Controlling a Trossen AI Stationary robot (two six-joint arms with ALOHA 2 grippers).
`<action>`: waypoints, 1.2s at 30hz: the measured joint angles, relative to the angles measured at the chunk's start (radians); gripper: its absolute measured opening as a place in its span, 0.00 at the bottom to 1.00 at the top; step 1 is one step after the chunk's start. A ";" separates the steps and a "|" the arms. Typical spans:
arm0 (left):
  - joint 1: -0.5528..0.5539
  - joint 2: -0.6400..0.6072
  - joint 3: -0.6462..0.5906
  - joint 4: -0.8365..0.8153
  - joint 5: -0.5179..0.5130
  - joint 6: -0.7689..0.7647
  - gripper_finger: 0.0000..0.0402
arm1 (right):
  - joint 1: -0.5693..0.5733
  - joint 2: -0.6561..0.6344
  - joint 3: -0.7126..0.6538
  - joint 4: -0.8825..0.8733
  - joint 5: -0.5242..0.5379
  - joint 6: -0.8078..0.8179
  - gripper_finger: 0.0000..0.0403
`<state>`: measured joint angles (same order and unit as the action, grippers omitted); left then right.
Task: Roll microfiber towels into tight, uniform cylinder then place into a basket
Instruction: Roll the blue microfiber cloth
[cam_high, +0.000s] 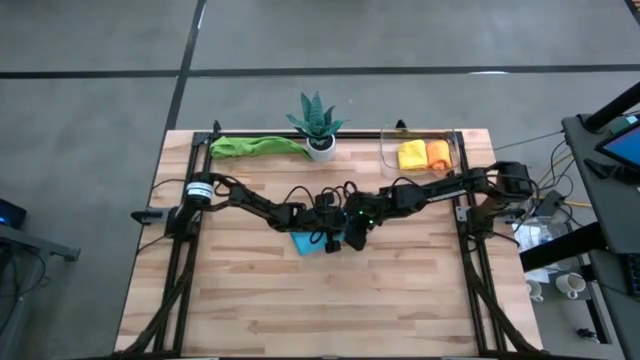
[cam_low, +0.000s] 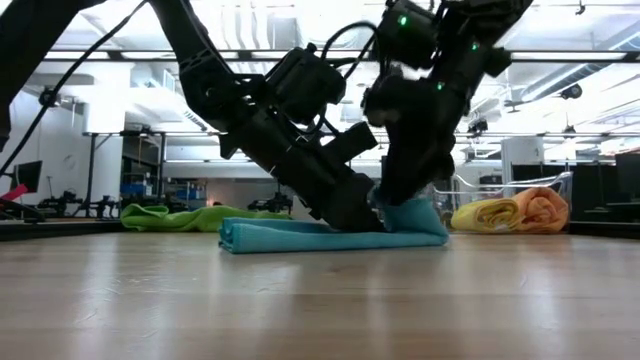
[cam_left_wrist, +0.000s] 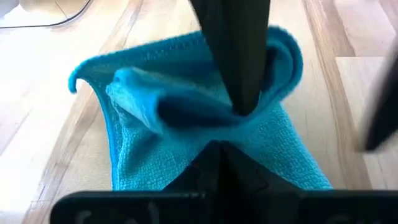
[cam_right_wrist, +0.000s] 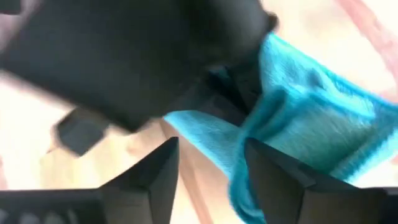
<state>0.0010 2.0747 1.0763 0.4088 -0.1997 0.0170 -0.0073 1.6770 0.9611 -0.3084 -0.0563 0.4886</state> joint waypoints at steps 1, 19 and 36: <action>0.000 0.000 0.000 0.000 0.000 0.000 0.00 | 0.001 -0.013 0.000 -0.001 -0.001 -0.018 0.45; 0.000 -0.001 0.000 -0.001 0.000 -0.001 0.00 | 0.013 -0.177 -0.070 -0.262 0.348 -0.031 0.35; 0.000 -0.002 0.000 0.000 0.000 -0.006 0.00 | -0.269 -0.396 -0.501 0.162 0.140 0.250 0.50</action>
<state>0.0010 2.0731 1.0767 0.4087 -0.1993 0.0105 -0.2760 1.2805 0.4602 -0.1467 0.0835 0.7388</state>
